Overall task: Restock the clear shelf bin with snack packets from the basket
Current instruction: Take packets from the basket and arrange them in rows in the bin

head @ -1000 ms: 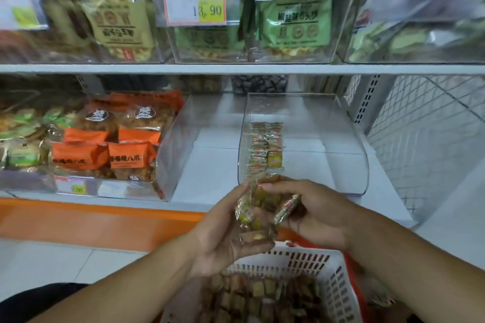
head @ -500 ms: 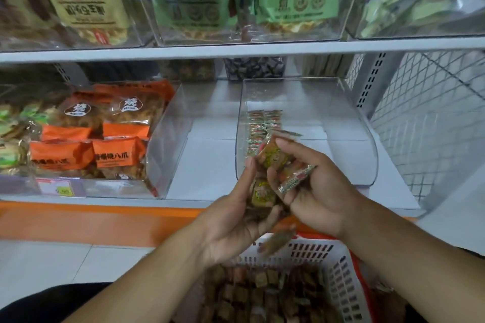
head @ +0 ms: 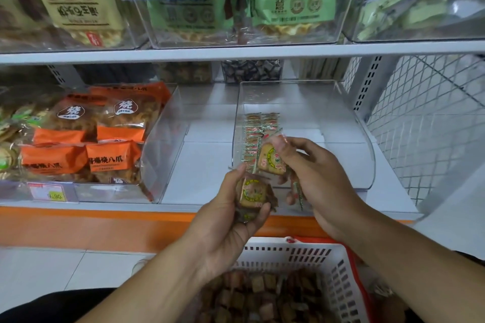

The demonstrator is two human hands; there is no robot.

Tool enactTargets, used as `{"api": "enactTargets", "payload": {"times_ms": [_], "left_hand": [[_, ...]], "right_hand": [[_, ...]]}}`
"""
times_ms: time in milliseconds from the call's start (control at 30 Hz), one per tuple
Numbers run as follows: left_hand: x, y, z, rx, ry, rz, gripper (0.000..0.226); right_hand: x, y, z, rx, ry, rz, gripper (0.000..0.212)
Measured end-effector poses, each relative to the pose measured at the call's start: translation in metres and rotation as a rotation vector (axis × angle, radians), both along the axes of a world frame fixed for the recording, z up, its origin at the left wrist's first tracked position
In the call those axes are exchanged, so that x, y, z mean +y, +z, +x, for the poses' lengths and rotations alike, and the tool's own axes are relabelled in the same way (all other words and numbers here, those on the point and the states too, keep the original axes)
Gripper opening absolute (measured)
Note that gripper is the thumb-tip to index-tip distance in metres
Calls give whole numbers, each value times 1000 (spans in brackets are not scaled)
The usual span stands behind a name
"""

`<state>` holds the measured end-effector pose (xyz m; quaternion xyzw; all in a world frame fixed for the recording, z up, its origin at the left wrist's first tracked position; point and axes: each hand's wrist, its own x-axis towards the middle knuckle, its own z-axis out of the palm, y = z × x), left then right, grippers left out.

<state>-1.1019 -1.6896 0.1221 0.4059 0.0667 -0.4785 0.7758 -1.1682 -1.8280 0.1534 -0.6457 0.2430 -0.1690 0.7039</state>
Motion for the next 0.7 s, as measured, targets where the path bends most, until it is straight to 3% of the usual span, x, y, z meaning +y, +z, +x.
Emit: {"api": "enactTargets", "payload": {"times_ms": [100, 300, 400, 533, 700], "left_hand": [[1, 3, 2, -93, 48, -4, 47], [3, 7, -3, -329, 30, 45, 42], [3, 6, -4, -321, 29, 60, 40], [4, 6, -4, -304, 17, 91, 42], [3, 4, 1, -223, 86, 132, 35]], "right_hand": [[4, -2, -2, 30, 32, -39, 33], [8, -4, -4, 79, 41, -97, 42], [7, -9, -4, 110, 63, -237, 57], [5, -13, -5, 136, 179, -236, 47], [-6, -5, -6, 212, 271, 0, 50]]}}
